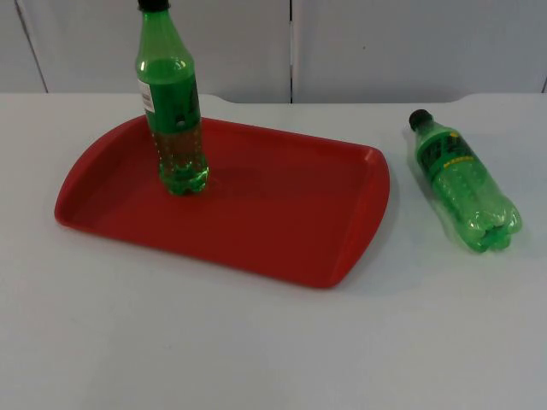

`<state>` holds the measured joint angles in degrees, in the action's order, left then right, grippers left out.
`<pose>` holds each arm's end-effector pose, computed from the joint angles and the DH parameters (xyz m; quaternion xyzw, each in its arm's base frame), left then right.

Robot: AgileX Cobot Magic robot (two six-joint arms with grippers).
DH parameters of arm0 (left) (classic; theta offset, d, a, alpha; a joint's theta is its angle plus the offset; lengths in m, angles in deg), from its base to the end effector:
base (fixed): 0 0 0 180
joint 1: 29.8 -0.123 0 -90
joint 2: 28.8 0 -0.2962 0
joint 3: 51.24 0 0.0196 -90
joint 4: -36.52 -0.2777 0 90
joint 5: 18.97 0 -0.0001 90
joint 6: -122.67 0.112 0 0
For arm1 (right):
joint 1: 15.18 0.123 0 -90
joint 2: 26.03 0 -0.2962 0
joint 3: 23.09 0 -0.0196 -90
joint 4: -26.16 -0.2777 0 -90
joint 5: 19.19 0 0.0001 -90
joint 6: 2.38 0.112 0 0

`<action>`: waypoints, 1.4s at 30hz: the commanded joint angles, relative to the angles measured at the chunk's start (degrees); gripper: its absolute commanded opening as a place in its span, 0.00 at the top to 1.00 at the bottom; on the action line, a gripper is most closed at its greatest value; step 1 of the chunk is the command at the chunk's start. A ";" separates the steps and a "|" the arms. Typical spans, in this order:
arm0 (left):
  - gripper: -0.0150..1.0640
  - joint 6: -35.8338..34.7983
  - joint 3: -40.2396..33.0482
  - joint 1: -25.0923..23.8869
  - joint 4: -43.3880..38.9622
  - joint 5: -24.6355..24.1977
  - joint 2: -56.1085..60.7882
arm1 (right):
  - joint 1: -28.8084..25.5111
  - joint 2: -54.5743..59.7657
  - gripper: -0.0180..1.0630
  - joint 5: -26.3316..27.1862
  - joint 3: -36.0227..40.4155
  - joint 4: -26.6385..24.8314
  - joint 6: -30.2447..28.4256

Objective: Place the bottle upright on the tray.

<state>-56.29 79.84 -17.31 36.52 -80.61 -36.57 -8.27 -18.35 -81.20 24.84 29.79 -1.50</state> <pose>0.0257 -0.0057 0.2787 0.1011 0.8527 -0.0511 0.5100 0.0242 -0.0034 0.2838 -0.0432 0.8539 0.0036 0.5186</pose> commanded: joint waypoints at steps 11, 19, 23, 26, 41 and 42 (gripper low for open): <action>0.01 0.07 -0.23 0.06 0.55 0.00 0.28 | -0.47 -0.19 0.02 0.40 -0.01 0.31 0.00; 0.01 0.07 -0.23 0.06 0.55 0.00 0.28 | -0.47 -0.19 0.02 0.40 -0.01 0.31 0.00; 0.01 0.07 -0.23 0.06 0.55 0.00 0.28 | -0.47 -0.19 0.02 0.29 0.11 0.31 0.00; 0.01 0.07 -0.23 0.06 0.55 0.00 0.28 | -0.47 -0.19 0.02 0.29 0.11 0.31 0.00; 0.01 0.07 -0.23 0.06 0.55 0.00 0.28 | -0.47 -0.19 0.02 0.29 0.00 0.56 0.16; 0.01 0.07 -0.23 0.06 0.55 0.00 0.28 | -0.47 -0.19 0.02 0.42 0.00 0.56 0.16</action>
<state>-56.29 79.84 -17.31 36.52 -80.61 -36.57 -8.27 -18.35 -81.20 24.84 30.01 -1.50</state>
